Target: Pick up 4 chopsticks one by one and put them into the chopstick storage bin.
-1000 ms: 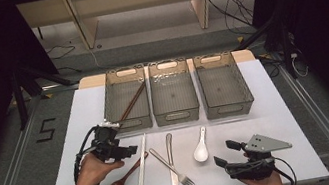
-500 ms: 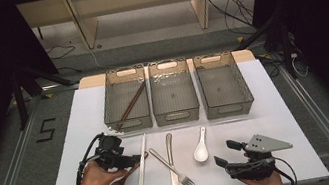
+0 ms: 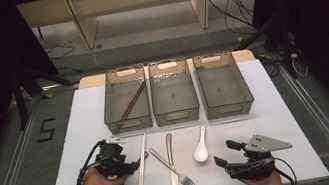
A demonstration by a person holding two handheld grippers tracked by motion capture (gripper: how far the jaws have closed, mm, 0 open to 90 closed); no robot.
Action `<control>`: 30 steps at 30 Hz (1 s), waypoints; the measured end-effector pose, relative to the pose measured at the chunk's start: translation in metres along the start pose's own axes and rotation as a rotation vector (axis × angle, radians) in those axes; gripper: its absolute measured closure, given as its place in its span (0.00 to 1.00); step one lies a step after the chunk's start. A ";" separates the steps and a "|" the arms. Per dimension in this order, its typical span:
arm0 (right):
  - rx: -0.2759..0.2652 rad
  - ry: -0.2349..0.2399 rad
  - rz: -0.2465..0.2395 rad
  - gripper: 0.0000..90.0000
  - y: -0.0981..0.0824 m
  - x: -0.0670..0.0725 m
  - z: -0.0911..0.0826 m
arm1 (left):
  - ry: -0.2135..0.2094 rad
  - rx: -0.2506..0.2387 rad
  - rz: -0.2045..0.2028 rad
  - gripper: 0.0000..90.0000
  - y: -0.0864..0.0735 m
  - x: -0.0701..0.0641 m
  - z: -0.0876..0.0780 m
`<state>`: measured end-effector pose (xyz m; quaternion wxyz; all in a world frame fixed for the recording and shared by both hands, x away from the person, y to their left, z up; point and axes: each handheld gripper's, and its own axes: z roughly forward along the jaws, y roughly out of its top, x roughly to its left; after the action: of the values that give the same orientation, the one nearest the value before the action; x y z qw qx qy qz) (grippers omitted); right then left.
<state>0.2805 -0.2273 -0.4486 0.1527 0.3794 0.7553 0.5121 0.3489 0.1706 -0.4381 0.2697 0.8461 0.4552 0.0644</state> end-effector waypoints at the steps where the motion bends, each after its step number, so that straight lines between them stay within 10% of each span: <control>1: 0.000 0.000 0.000 0.33 0.000 0.000 0.000 | -0.003 0.004 0.002 0.46 -0.001 -0.001 0.001; 30: 0.000 -0.002 -0.004 0.33 0.000 0.000 0.000 | -0.021 0.091 0.023 0.75 -0.013 -0.012 0.026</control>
<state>0.2803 -0.2270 -0.4487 0.1547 0.3785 0.7558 0.5114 0.3414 0.1562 -0.4656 0.2347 0.8633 0.4451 0.0379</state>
